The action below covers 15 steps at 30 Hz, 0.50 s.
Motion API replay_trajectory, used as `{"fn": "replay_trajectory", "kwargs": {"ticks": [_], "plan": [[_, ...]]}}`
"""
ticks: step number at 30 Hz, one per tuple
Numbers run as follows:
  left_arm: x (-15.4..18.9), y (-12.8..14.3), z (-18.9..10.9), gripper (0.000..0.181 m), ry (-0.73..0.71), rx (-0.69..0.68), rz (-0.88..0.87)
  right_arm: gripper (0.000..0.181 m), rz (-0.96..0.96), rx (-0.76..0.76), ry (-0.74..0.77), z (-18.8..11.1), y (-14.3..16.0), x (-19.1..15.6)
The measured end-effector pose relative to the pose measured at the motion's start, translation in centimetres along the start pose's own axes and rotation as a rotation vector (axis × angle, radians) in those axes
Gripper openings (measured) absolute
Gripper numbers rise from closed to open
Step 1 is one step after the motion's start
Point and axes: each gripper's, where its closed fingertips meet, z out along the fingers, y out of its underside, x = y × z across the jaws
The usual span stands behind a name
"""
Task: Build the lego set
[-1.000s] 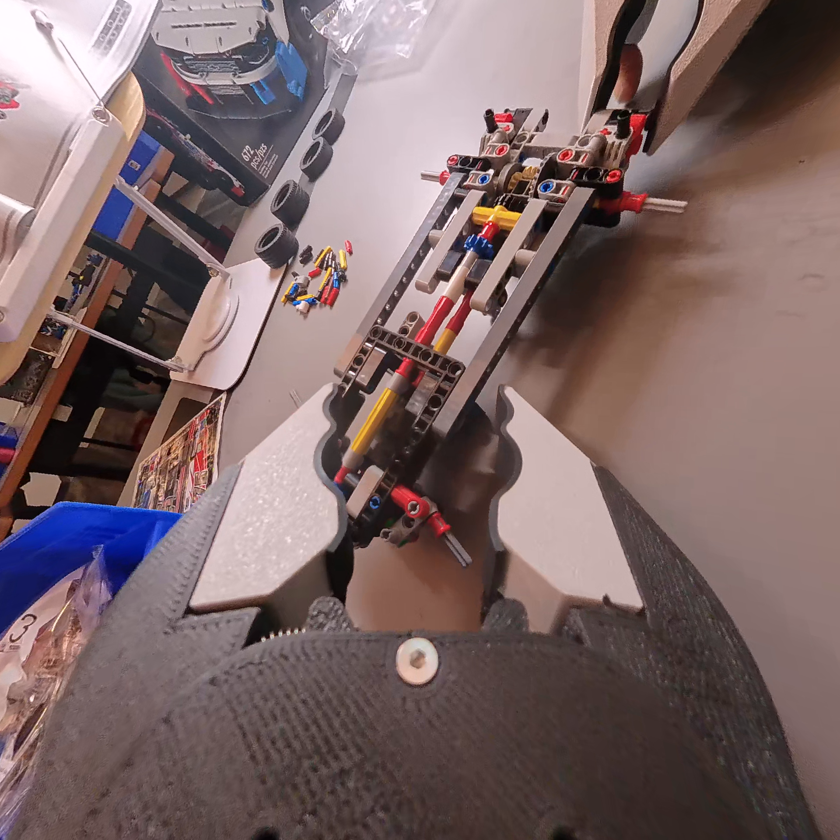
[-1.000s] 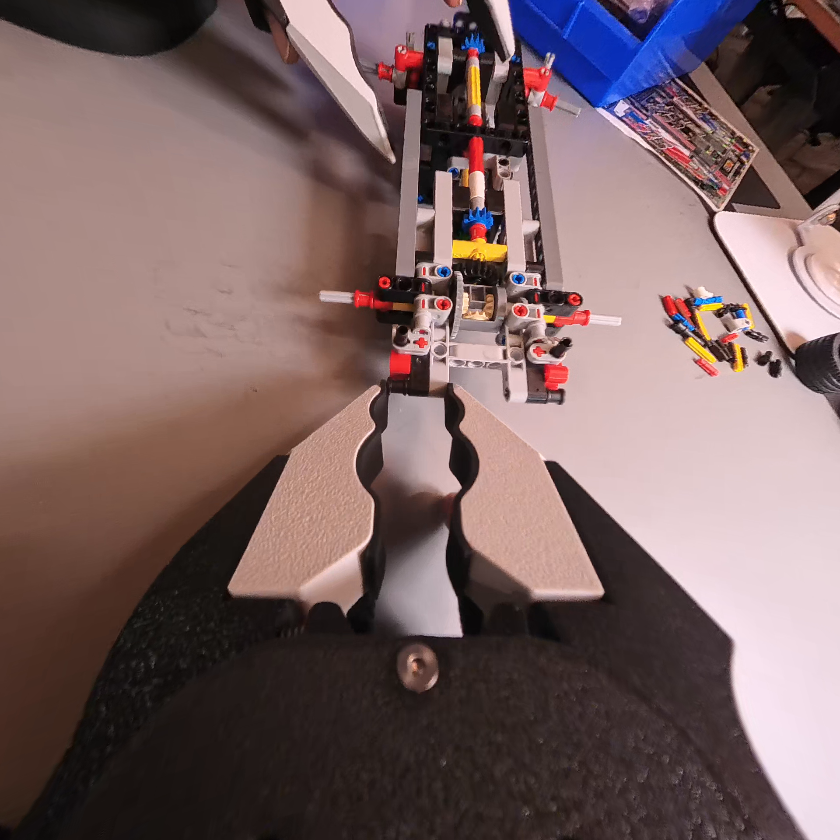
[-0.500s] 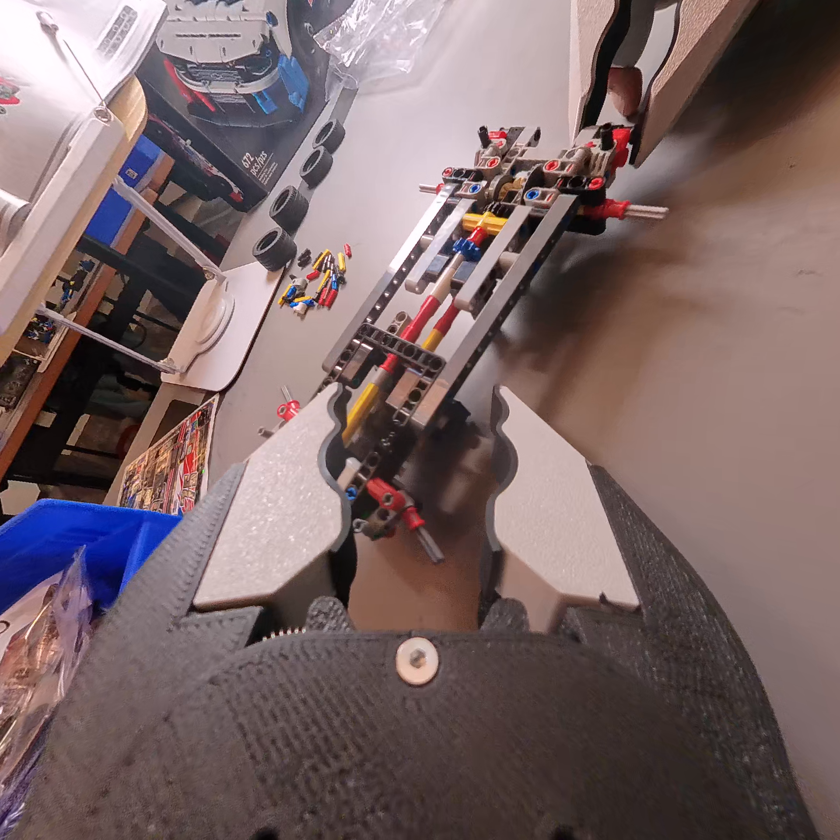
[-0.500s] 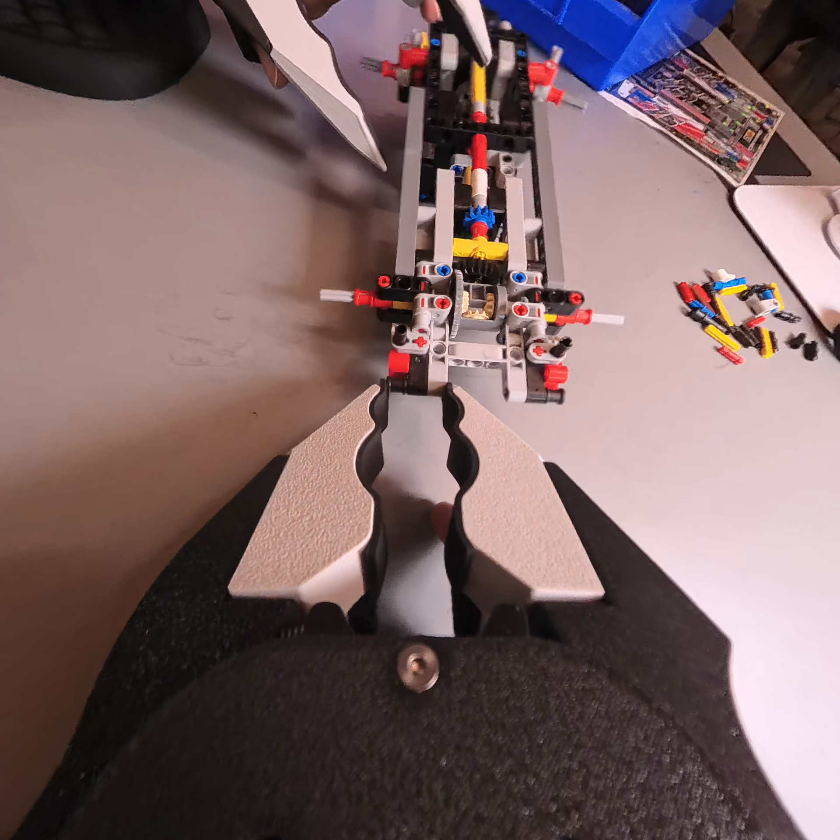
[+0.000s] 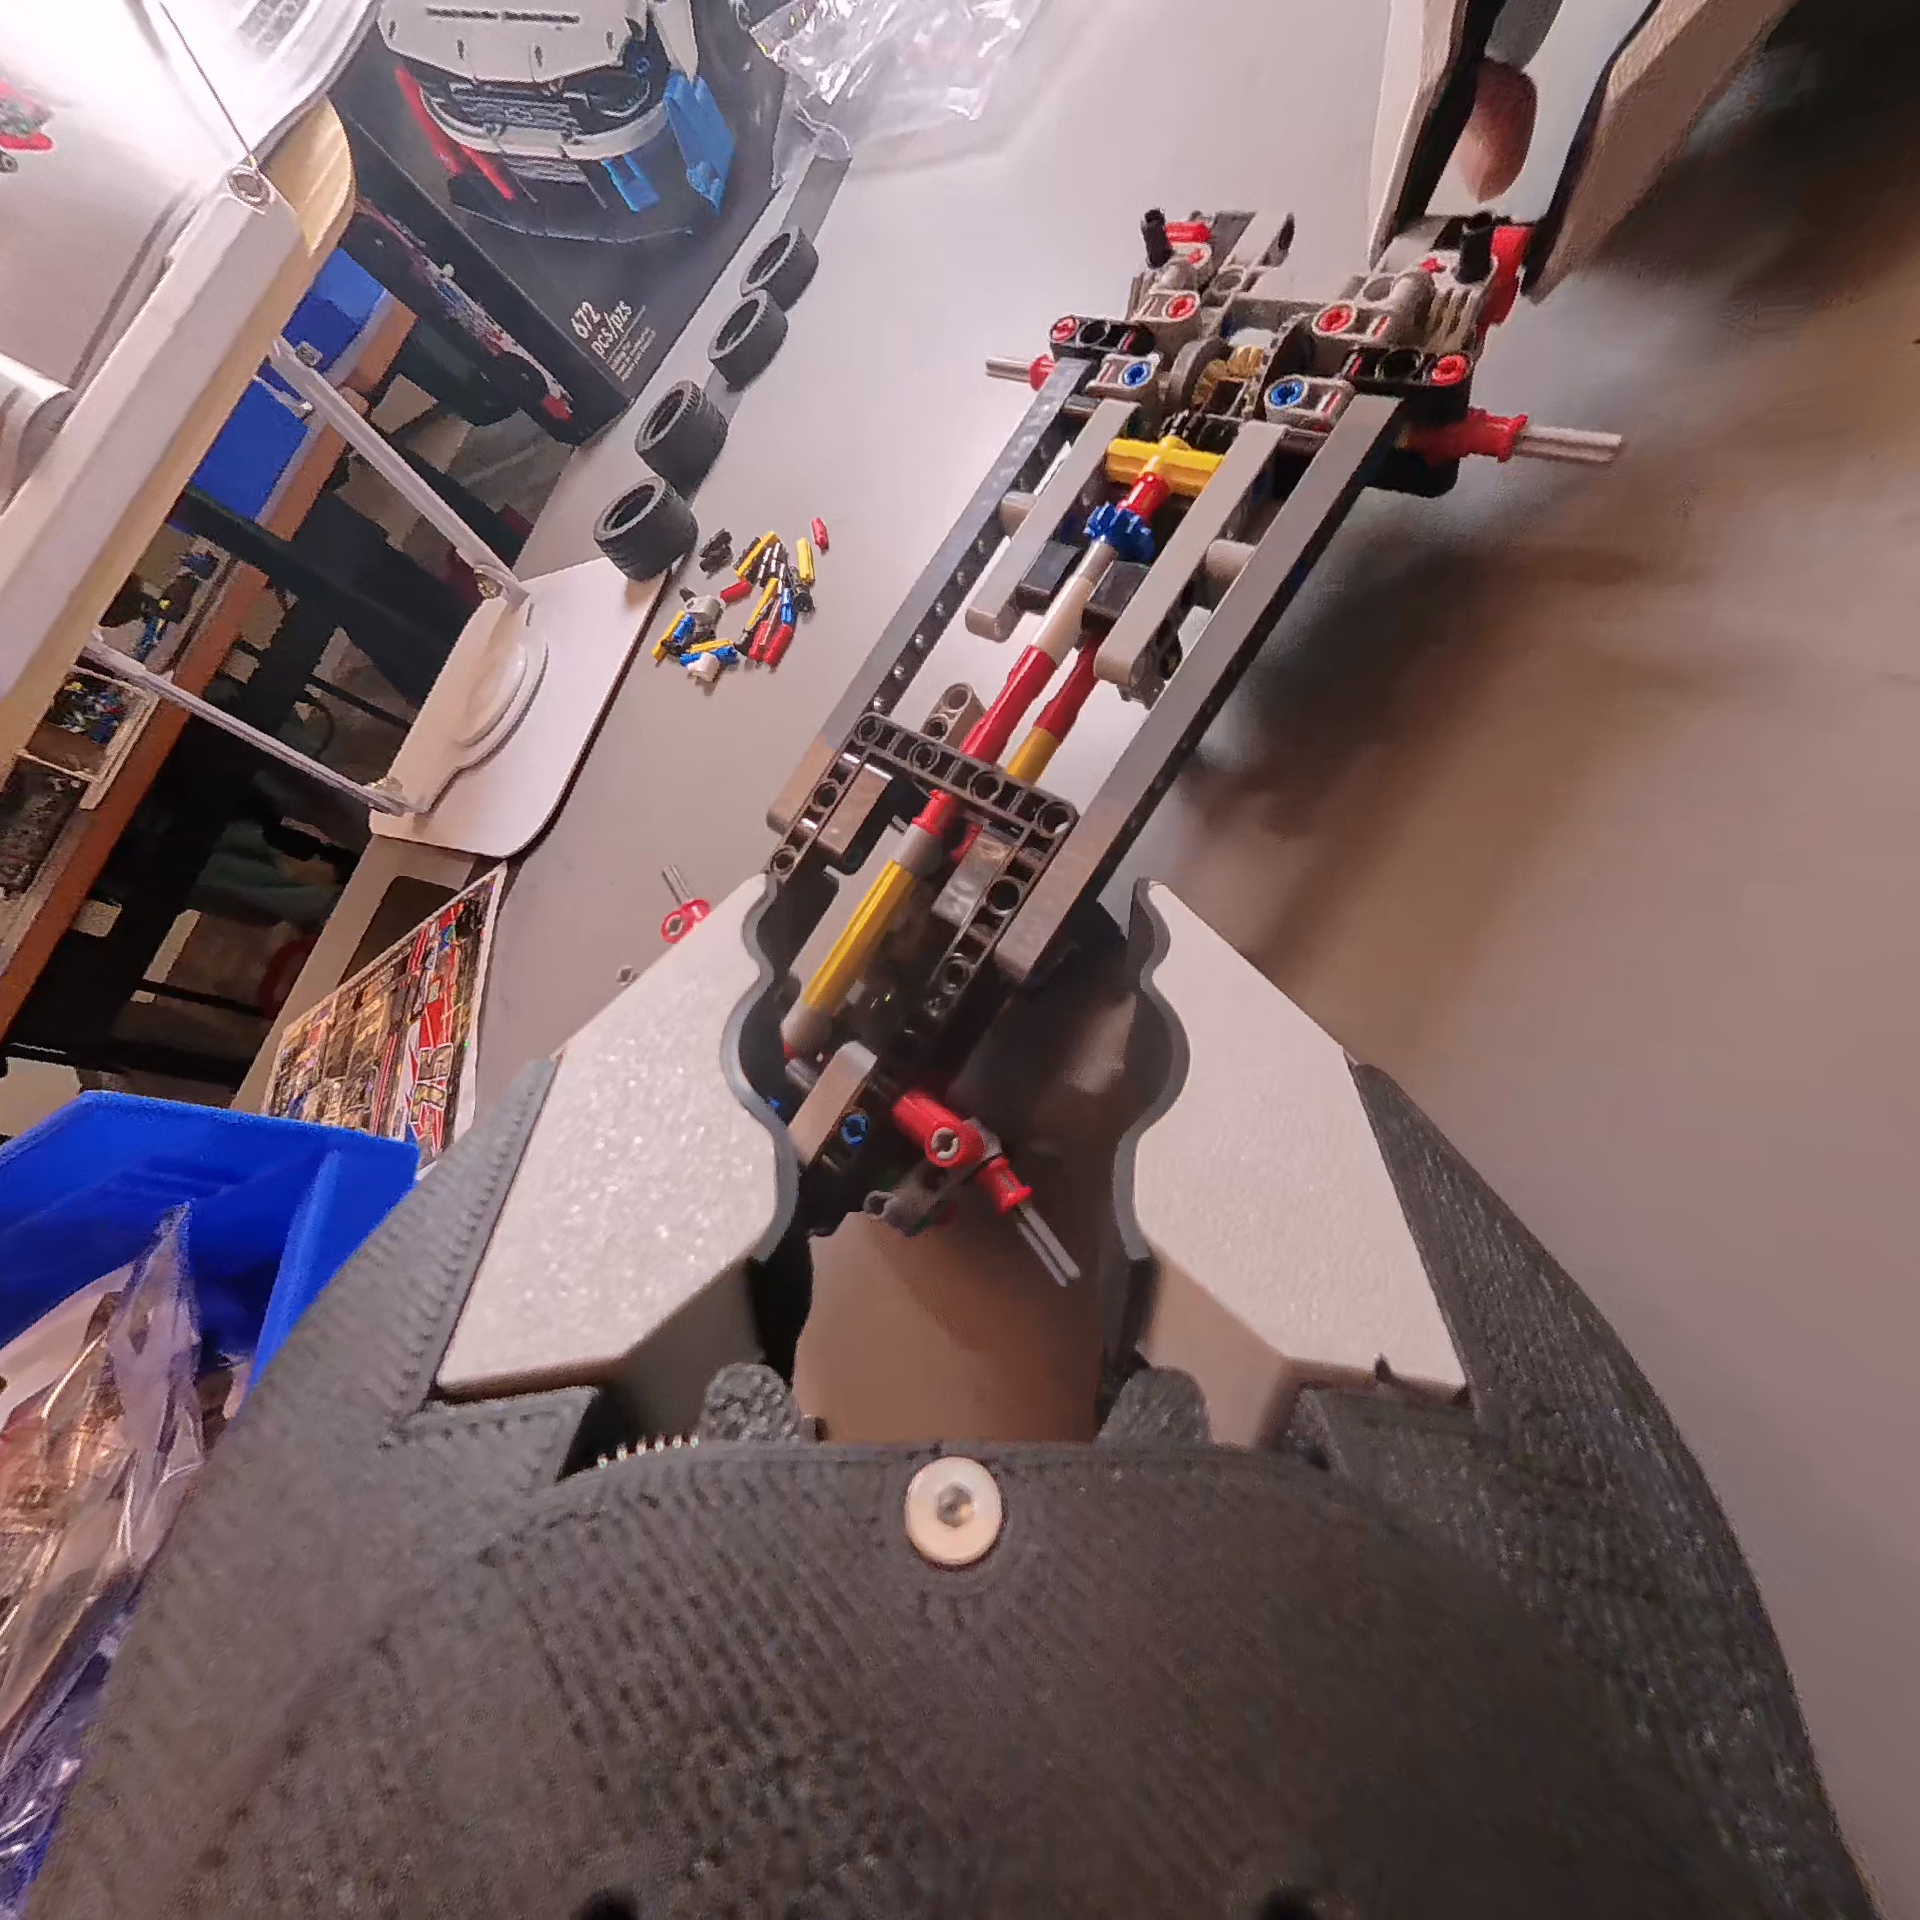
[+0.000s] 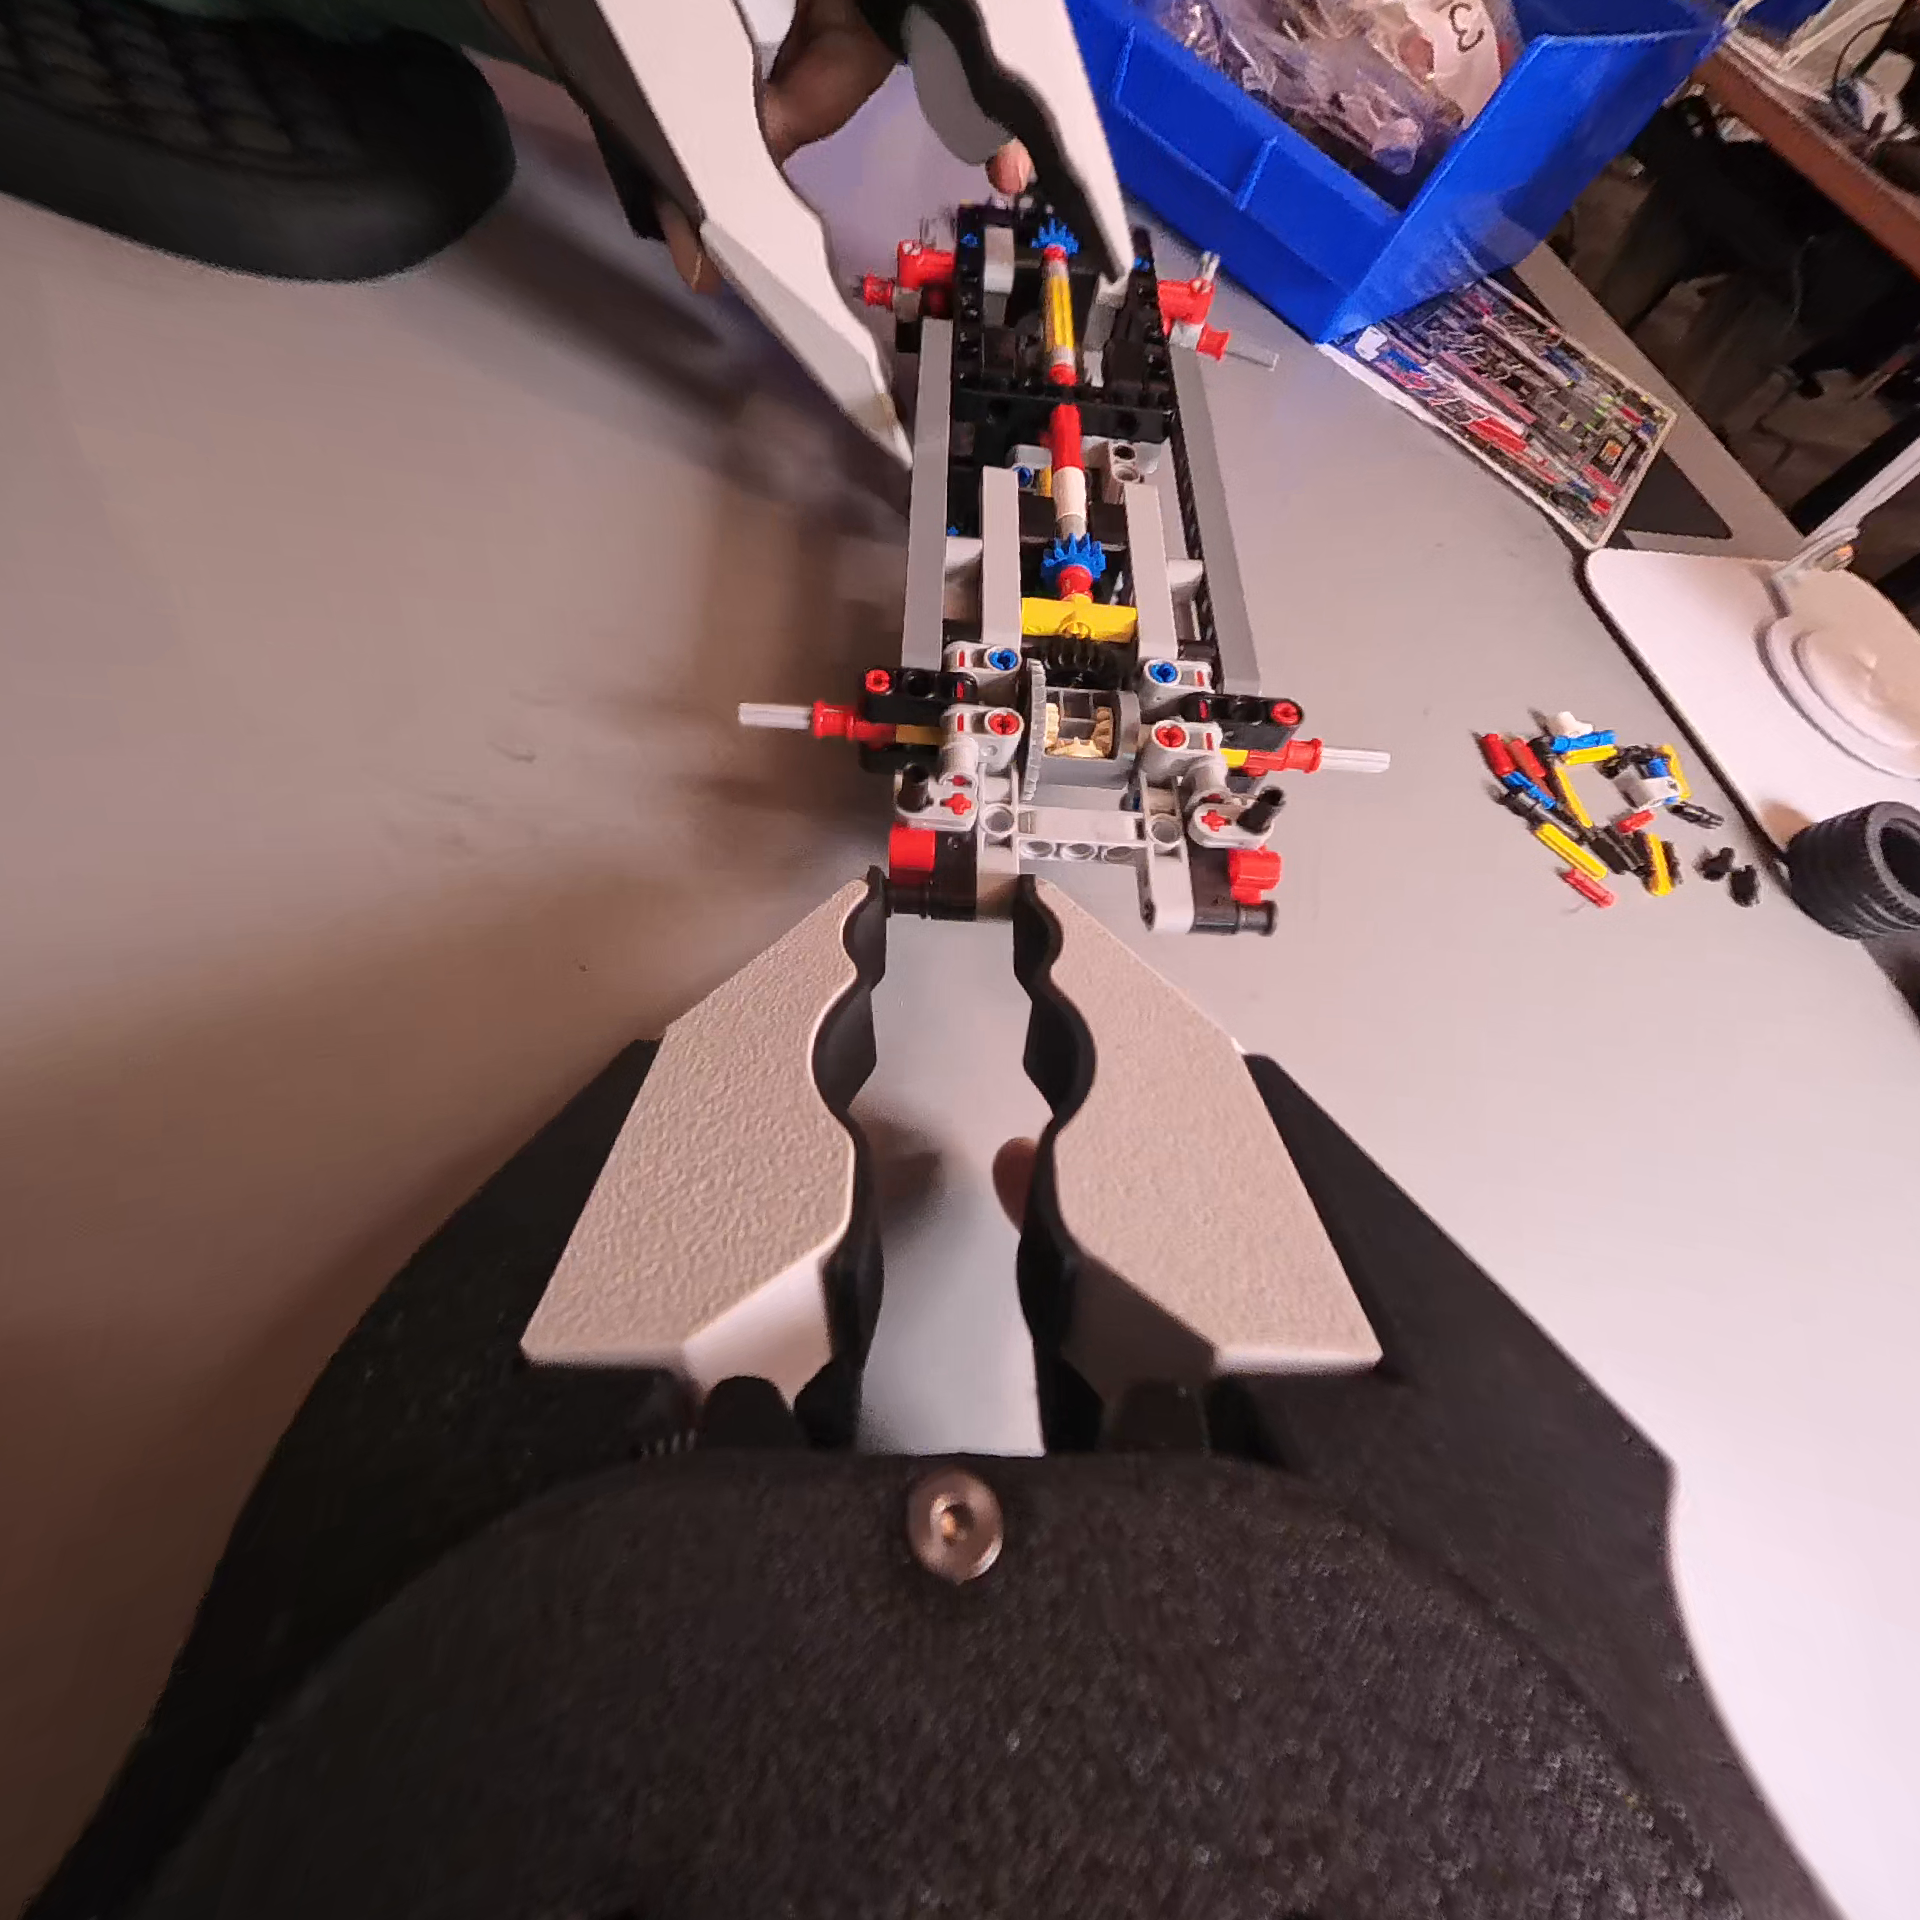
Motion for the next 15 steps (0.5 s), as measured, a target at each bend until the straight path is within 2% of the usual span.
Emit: {"fn": "replay_trajectory", "kwargs": {"ticks": [7,12,15], "plan": [[-0.4,-0.3,-0.2,0.065,-0.020,0.015,0.006,0.021,-0.015,-0.035,0.000,-0.1,0.5,0.2],[-0.6,-0.1,-0.5,0.086,0.042,0.039,-0.148,0.021,-0.032,-0.103,-0.001,-1.2,2.9,1.3],[-0.5,-0.7,-0.9,0.091,0.098,0.093,-0.235,0.033,-0.001,-0.140,0.020,-2.4,4.1,2.5]]}}
